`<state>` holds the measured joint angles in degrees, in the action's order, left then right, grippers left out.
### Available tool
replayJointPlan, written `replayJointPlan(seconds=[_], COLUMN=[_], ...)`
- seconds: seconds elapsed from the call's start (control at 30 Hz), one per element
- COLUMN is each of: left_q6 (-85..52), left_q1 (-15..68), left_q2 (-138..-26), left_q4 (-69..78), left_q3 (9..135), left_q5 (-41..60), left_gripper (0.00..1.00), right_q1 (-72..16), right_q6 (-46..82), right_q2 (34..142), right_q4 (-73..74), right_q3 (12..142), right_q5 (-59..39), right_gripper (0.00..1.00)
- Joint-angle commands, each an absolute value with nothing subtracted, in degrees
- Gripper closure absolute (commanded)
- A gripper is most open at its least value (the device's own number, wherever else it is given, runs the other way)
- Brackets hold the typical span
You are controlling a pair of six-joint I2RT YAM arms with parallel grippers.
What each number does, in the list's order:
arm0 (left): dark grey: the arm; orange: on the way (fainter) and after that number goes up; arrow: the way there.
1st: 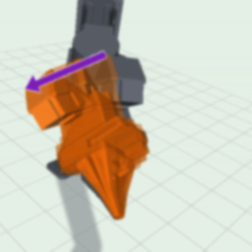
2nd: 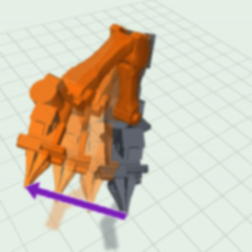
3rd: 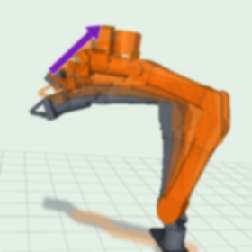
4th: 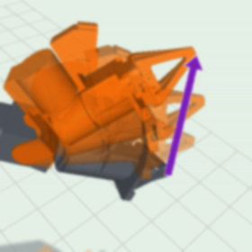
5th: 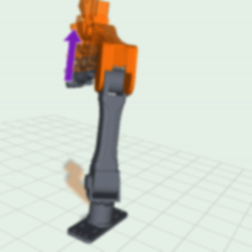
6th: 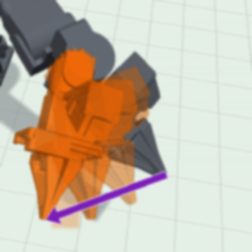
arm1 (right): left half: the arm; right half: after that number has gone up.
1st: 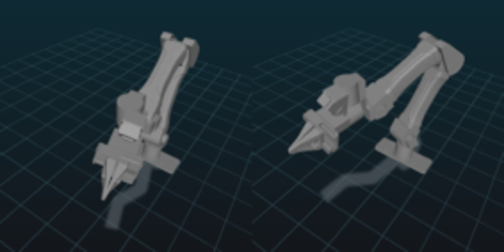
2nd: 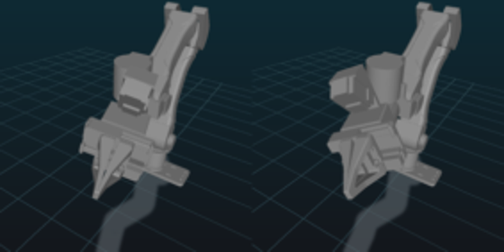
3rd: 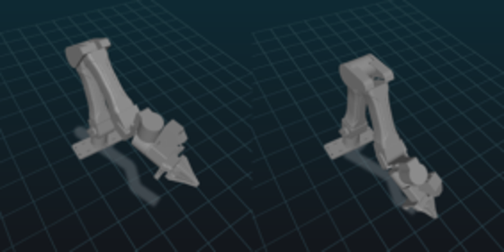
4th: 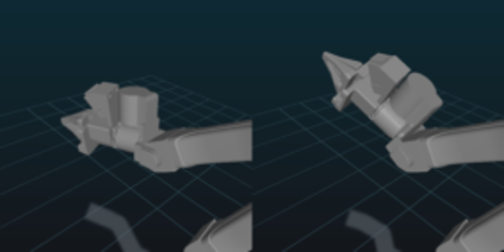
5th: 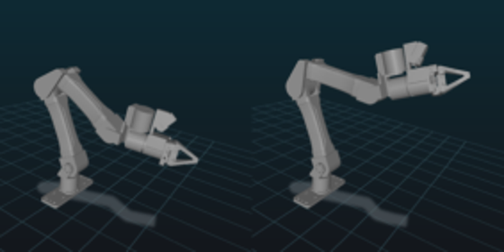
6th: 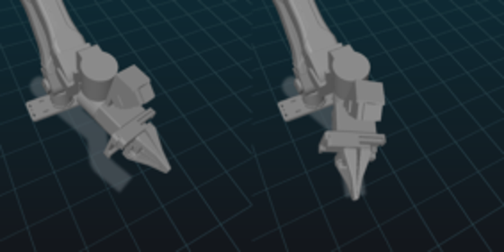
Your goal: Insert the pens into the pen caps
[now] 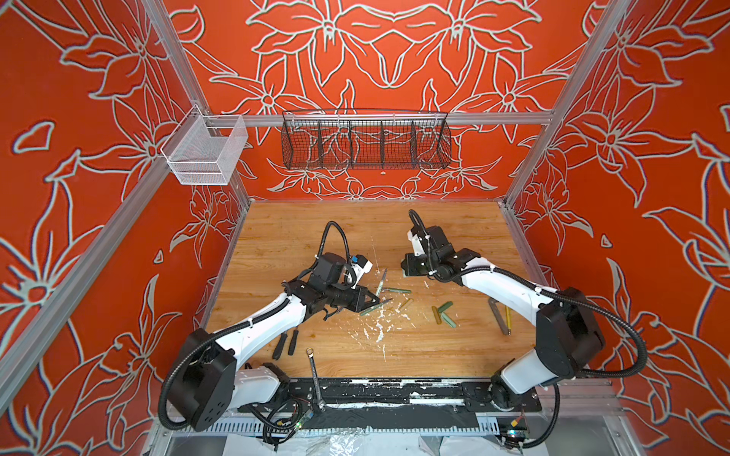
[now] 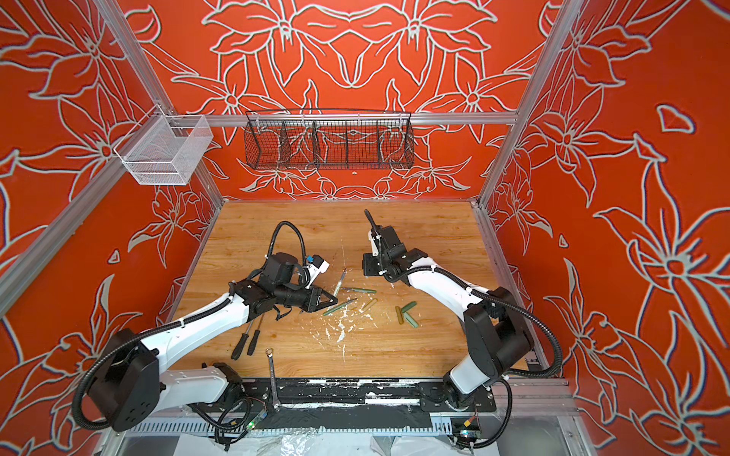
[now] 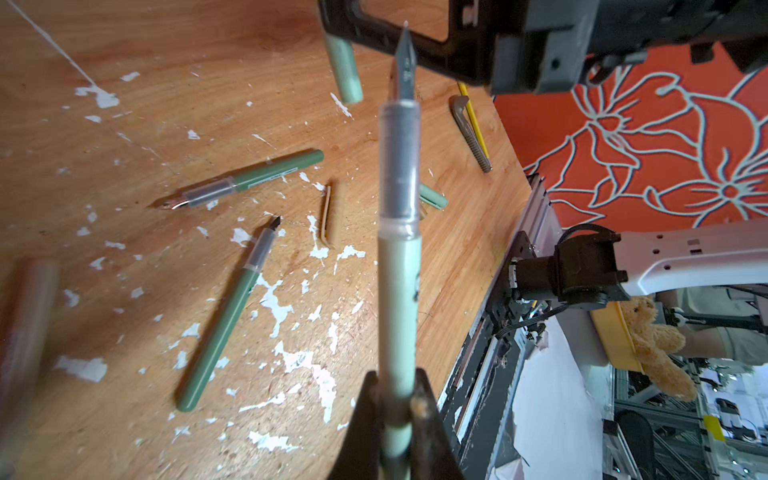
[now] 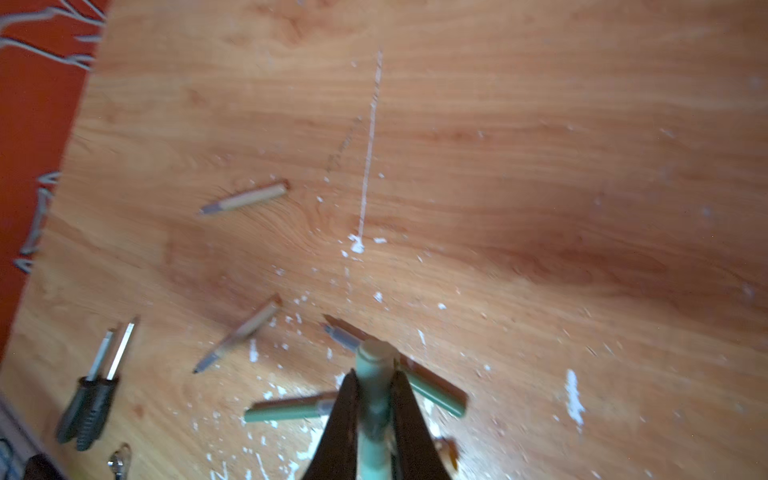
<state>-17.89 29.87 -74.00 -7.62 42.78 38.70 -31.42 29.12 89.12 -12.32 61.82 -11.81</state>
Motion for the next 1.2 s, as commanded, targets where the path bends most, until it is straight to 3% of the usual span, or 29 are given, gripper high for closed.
replayJointPlan(seconds=[0.0, 0.37, 1.17], left_q6=[-18.0, -19.2, -20.5], left_q1=[30.2, 30.1, 27.1], left_q2=[-76.5, -83.1, -81.1], left_q4=[-3.0, 0.7, 5.4], left_q3=[42.7, 43.6, 41.1], left_q5=[42.8, 39.4, 36.4], left_gripper=[1.00, 1.00, 1.00], right_q1=[-31.0, -32.0, -33.6], right_q6=[37.9, 43.1, 42.9], right_q2=[87.2, 86.4, 87.0], right_q4=[1.3, 4.9, 5.5], right_q3=[58.8, 58.6, 58.2], right_q5=[-16.8, -15.1, -16.4], right_gripper=[0.92, 0.93, 0.94])
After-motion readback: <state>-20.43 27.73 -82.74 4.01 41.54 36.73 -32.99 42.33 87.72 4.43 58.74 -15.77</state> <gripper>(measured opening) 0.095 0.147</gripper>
